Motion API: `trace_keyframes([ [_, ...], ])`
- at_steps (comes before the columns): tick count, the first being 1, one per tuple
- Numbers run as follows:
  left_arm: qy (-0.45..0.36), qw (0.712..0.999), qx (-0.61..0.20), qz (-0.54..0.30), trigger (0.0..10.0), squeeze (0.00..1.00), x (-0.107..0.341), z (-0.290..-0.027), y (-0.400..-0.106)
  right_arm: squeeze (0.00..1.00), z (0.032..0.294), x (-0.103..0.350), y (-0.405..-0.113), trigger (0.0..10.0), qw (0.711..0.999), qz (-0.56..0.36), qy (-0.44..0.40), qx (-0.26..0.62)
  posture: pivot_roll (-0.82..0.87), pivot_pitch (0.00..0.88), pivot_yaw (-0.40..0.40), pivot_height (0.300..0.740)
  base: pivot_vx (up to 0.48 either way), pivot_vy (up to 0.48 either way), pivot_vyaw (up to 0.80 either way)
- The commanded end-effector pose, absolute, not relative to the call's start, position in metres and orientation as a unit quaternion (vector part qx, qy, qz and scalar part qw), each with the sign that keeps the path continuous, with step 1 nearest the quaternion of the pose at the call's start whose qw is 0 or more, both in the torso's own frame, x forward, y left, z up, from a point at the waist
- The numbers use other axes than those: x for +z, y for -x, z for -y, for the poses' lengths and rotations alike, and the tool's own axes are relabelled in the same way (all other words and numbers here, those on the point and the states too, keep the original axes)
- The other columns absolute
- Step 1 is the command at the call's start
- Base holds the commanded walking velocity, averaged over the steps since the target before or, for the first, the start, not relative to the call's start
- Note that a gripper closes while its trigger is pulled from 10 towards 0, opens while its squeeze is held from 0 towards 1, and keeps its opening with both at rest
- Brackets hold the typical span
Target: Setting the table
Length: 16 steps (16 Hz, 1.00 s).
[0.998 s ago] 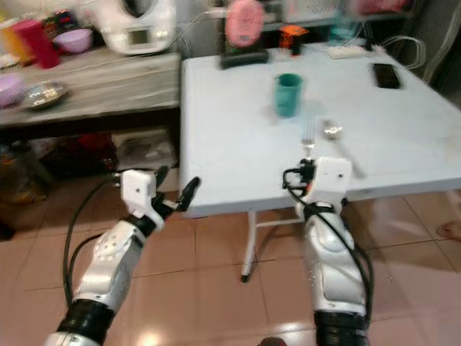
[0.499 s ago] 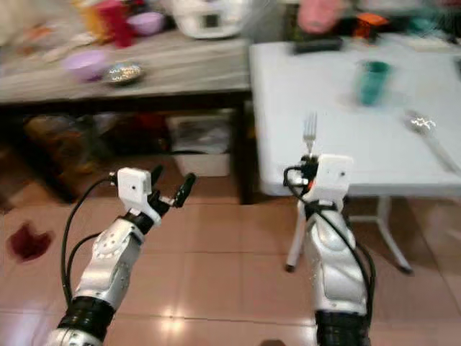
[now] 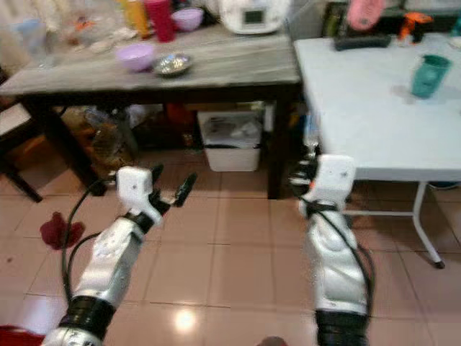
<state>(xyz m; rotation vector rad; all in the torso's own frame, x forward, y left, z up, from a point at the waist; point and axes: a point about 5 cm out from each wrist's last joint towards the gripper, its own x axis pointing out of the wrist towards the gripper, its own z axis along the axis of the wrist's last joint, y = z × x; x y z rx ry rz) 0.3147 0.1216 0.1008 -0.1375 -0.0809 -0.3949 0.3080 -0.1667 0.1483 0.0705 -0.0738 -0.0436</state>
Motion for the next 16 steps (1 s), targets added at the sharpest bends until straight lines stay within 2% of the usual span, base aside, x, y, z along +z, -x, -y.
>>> trace_keyframes([
  [1, 0.064, 0.979, -0.190, 0.046, 10.0, 0.00, 0.1042, -0.1235, -0.3159, 0.00, 0.1662, 0.1537, -0.3100, 10.0, 0.998, 0.048, -0.034, -0.019, -0.26, 0.067, 0.086, 0.740, 0.000, 0.428, 0.00],
  [2, 0.065, 0.979, -0.188, 0.047, 10.0, 0.00, 0.1042, -0.1236, -0.3158, 0.00, 0.1660, 0.1537, -0.3100, 10.0, 0.998, 0.048, -0.034, -0.018, -0.26, 0.066, 0.085, 0.740, 0.000, 0.424, 0.00],
  [8, 0.086, 0.977, -0.184, 0.060, 10.0, 0.00, 0.1101, -0.1291, -0.3163, 0.00, 0.1670, 0.1557, -0.3086, 10.0, 0.998, 0.056, -0.030, -0.017, -0.26, 0.074, 0.082, 0.740, 0.000, 0.000, 0.00],
  [16, 0.092, 0.976, -0.190, 0.056, 10.0, 0.00, 0.1098, -0.1280, -0.3152, 0.00, 0.1632, 0.1562, -0.3077, 10.0, 0.998, 0.062, -0.024, -0.008, -0.26, 0.077, 0.087, 0.740, 0.336, 0.000, 0.00],
])
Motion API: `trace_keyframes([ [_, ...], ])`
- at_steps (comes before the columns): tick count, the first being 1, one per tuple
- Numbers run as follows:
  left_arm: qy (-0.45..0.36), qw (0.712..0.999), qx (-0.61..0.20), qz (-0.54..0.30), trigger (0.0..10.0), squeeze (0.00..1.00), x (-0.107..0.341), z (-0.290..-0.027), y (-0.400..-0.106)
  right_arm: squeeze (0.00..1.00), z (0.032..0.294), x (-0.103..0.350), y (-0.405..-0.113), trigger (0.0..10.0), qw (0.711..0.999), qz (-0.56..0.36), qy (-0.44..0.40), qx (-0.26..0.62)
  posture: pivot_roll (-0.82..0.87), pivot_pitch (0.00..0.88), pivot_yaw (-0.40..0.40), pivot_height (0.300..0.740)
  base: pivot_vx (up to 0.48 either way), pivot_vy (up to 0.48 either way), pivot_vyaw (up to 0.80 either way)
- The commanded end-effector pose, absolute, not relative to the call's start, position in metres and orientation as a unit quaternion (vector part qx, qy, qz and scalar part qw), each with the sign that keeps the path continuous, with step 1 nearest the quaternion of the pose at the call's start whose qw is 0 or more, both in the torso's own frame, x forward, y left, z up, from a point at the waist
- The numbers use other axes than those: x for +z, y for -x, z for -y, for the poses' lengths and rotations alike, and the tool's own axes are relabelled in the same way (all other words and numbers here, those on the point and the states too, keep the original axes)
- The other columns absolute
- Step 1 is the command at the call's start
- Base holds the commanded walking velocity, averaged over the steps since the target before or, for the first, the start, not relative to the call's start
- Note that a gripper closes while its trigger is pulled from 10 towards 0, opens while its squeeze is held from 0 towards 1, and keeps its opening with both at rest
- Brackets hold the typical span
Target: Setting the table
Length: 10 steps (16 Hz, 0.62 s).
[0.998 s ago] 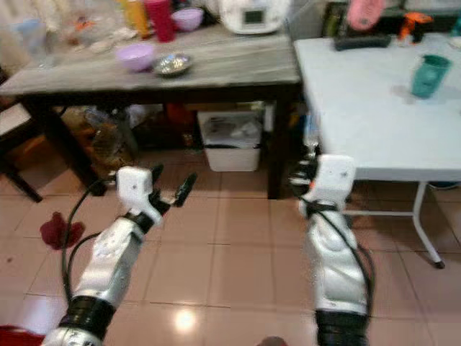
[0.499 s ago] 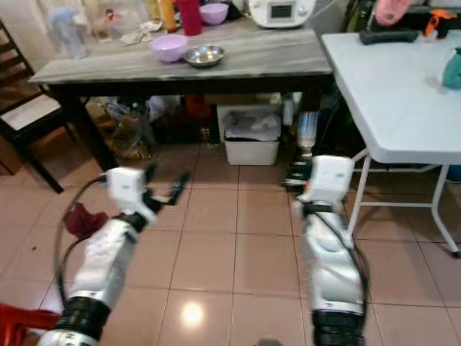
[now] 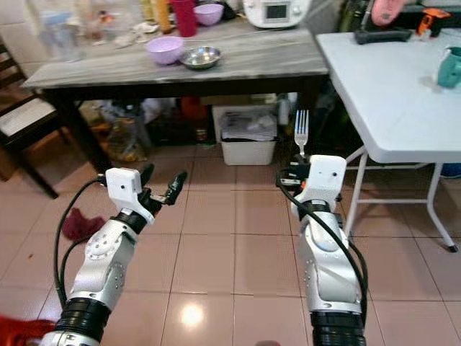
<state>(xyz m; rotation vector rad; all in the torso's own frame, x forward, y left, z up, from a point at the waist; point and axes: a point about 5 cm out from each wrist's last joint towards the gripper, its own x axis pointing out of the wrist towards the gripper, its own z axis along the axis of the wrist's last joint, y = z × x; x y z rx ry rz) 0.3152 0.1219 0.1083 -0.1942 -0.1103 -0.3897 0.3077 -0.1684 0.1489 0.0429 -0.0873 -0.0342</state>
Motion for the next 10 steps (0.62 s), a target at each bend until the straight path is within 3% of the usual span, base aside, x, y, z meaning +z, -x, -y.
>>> trace_keyframes([
  [1, 0.092, 0.976, -0.190, 0.055, 10.0, 0.00, 0.1099, -0.1278, -0.3155, 0.00, 0.1633, 0.1567, -0.3076, 10.0, 0.998, 0.064, -0.023, -0.008, -0.26, 0.077, 0.089, 0.740, 0.375, 0.000, 0.45],
  [10, 0.097, 0.973, -0.202, 0.054, 10.0, 0.00, 0.1102, -0.1217, -0.3152, 0.00, 0.1642, 0.1576, -0.3075, 10.0, 0.997, 0.068, -0.026, -0.010, -0.26, 0.077, 0.090, 0.740, 0.375, 0.000, 0.53],
])
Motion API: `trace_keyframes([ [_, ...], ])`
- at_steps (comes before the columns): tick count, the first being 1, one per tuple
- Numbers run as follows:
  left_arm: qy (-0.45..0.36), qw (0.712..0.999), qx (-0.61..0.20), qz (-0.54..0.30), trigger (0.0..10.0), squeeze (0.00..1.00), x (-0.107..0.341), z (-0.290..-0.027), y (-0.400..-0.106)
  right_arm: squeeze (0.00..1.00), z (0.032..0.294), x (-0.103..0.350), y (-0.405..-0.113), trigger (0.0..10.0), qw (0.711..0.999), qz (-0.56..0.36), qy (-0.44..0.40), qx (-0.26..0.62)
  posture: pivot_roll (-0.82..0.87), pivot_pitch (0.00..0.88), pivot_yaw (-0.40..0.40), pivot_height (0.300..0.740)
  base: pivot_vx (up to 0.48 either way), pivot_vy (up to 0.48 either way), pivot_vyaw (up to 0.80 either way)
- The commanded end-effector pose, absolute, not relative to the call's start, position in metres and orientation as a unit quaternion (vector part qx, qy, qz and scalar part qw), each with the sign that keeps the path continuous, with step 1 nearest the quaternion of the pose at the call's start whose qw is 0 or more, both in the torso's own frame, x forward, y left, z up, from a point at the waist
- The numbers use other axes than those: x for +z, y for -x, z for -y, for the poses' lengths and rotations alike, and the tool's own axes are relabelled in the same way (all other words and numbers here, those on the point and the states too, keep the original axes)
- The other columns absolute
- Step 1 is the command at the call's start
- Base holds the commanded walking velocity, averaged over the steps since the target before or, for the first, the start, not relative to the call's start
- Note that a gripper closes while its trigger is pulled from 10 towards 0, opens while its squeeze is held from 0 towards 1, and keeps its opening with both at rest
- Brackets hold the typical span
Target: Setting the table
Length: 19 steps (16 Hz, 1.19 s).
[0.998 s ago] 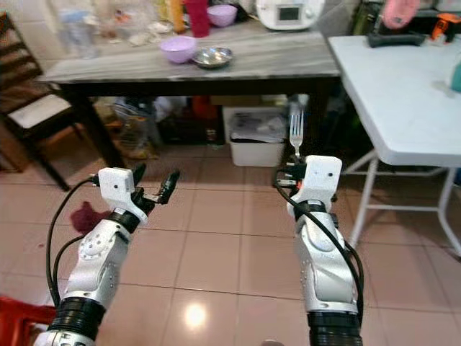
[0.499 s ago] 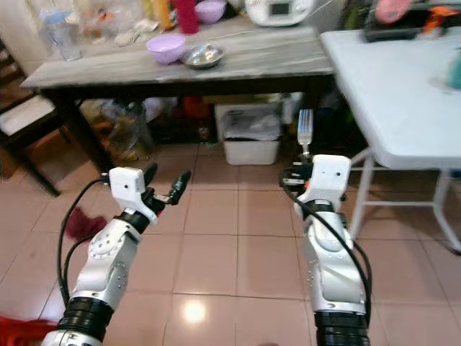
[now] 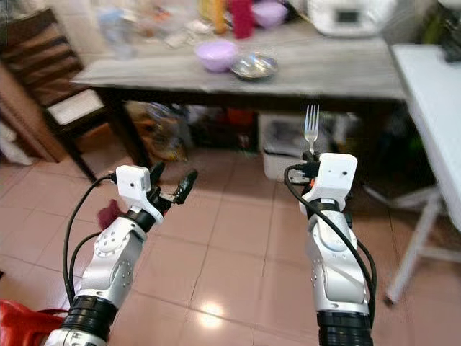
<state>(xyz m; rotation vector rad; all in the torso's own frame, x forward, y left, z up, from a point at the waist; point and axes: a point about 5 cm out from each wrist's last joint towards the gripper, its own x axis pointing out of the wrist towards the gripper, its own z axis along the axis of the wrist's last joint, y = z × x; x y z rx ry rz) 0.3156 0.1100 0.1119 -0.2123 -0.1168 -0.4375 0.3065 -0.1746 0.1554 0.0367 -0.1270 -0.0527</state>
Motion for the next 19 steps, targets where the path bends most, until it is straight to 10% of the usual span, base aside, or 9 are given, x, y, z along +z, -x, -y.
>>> trace_keyframes([
  [1, 0.097, 0.973, -0.202, 0.053, 10.0, 0.00, 0.1101, -0.1215, -0.3151, 0.00, 0.1641, 0.1576, -0.3075, 10.0, 0.997, 0.068, -0.026, -0.010, -0.26, 0.077, 0.090, 0.740, 0.371, 0.000, 0.54],
  [7, 0.101, 0.971, -0.211, 0.052, 10.0, 0.00, 0.1094, -0.1162, -0.3141, 0.00, 0.1658, 0.1558, -0.3092, 10.0, 0.997, 0.059, -0.044, -0.016, -0.27, 0.068, 0.088, 0.740, 0.373, 0.000, 0.25],
  [19, 0.104, 0.969, -0.218, 0.051, 10.0, 0.00, 0.1081, -0.1116, -0.3133, 0.00, 0.1649, 0.1551, -0.3116, 10.0, 0.997, 0.055, -0.044, -0.012, -0.27, 0.058, 0.081, 0.740, 0.373, 0.000, -0.72],
])
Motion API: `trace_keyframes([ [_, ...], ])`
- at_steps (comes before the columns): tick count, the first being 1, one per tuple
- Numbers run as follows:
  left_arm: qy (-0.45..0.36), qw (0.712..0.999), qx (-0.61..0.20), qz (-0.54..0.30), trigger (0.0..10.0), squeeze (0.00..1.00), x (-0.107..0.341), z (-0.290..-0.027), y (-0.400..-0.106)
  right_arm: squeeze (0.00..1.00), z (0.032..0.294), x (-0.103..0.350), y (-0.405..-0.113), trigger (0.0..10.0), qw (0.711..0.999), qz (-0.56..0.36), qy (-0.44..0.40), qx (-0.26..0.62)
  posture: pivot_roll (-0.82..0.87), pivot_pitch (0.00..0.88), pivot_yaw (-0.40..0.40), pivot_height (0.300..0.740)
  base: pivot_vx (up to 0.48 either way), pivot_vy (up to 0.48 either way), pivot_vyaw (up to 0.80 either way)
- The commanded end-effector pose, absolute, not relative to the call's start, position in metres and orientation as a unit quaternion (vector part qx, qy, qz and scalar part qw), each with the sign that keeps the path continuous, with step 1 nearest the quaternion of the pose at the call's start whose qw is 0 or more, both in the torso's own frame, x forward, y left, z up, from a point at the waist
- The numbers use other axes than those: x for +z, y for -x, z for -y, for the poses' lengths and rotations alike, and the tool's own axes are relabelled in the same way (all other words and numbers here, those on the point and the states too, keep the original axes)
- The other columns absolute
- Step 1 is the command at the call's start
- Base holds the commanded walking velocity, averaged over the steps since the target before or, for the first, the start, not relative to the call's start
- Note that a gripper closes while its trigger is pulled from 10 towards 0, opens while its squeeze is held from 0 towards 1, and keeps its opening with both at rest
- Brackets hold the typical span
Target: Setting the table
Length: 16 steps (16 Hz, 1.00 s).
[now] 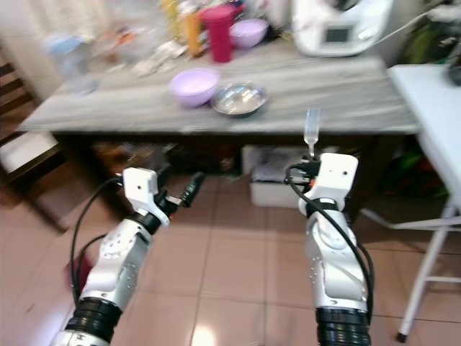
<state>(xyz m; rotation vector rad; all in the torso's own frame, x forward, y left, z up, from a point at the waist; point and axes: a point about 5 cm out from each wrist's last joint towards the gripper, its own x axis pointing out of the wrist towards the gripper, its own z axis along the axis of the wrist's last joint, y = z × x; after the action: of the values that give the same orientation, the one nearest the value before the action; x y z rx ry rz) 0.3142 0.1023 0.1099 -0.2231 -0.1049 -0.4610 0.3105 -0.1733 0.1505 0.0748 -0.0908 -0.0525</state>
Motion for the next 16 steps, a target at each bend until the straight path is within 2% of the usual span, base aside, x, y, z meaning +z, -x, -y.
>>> trace_keyframes([
  [1, 0.104, 0.969, -0.219, 0.050, 10.0, 0.00, 0.1078, -0.1114, -0.3132, 0.00, 0.1649, 0.1550, -0.3117, 10.0, 0.998, 0.054, -0.043, -0.012, -0.27, 0.059, 0.081, 0.740, 0.371, 0.000, -0.80],
  [7, 0.105, 0.968, -0.221, 0.049, 10.0, 0.00, 0.1075, -0.1093, -0.3130, 0.00, 0.1654, 0.1561, -0.3115, 10.0, 0.998, 0.058, -0.031, -0.010, -0.27, 0.059, 0.082, 0.740, 0.364, 0.000, 0.00],
  [11, 0.106, 0.968, -0.223, 0.048, 10.0, 0.00, 0.1069, -0.1076, -0.3125, 0.00, 0.1649, 0.1559, -0.3109, 10.0, 0.998, 0.059, -0.029, -0.010, -0.27, 0.063, 0.082, 0.740, 0.364, 0.000, 0.61],
  [16, 0.100, 0.968, -0.226, 0.046, 10.0, 0.00, 0.1053, -0.1109, -0.3111, 0.00, 0.1657, 0.1563, -0.3119, 10.0, 0.998, 0.059, -0.033, -0.014, -0.27, 0.064, 0.081, 0.740, 0.355, 0.000, 0.00],
])
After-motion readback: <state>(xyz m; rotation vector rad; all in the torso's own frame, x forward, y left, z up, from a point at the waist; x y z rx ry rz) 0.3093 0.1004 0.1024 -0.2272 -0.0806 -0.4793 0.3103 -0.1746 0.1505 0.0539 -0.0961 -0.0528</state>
